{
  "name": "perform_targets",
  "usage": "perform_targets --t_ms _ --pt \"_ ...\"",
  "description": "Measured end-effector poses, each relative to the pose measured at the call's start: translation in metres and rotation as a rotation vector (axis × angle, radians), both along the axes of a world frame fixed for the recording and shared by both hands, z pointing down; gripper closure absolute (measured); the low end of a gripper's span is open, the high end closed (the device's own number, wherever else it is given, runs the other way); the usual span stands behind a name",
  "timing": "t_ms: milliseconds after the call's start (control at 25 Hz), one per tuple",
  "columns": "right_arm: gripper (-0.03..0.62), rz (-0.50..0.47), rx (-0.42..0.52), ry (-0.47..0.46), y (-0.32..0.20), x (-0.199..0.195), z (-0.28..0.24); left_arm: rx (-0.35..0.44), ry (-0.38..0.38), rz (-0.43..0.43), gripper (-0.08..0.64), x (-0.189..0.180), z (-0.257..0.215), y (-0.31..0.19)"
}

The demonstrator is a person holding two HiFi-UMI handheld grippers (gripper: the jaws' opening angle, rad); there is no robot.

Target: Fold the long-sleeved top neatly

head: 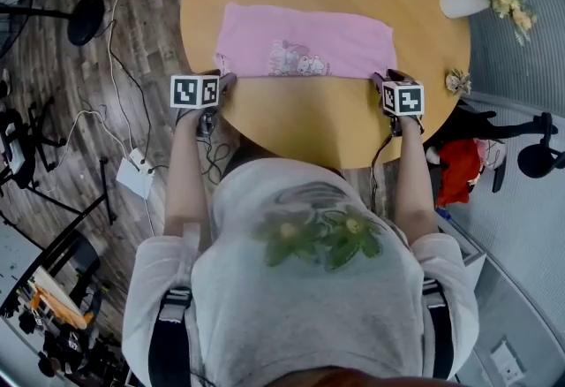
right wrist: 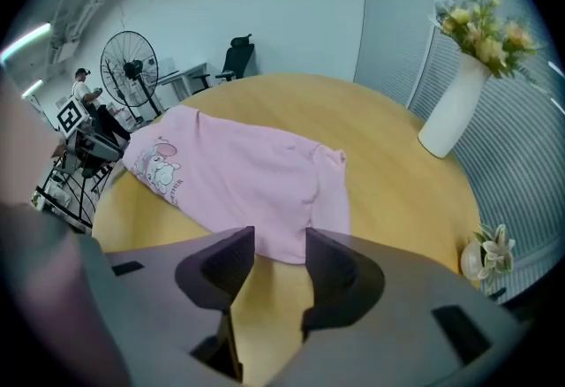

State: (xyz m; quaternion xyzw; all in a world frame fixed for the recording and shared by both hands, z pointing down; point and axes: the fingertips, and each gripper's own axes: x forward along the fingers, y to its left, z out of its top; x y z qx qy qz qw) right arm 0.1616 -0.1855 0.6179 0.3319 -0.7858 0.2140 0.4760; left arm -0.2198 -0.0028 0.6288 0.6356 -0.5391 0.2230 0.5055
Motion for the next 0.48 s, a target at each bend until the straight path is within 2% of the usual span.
perform_targets --t_ms 80,160,280,320,400,480 --pt "0.419 -0.021 -0.003 -0.014 0.011 -0.013 0.001 -0.002 0.071 -0.032 0.382 0.015 0.002 -0.001" --pt "0.419 -0.04 -0.015 -0.026 0.025 -0.026 0.002 -0.011 0.101 -0.085 0.38 0.023 0.008 -0.004" --pt "0.419 -0.054 -0.027 -0.058 0.044 -0.043 0.001 -0.043 0.067 -0.177 0.394 0.018 0.016 -0.01" --pt "0.419 -0.055 -0.033 -0.07 0.05 -0.047 0.001 -0.055 0.053 -0.196 0.432 0.015 0.017 -0.01" --pt "0.419 -0.057 -0.044 -0.093 0.06 -0.057 0.001 -0.061 0.043 -0.192 0.492 0.015 0.018 -0.011" --pt "0.419 -0.064 -0.055 -0.116 0.067 -0.068 0.0 -0.042 0.038 -0.156 0.514 0.013 0.015 -0.013"
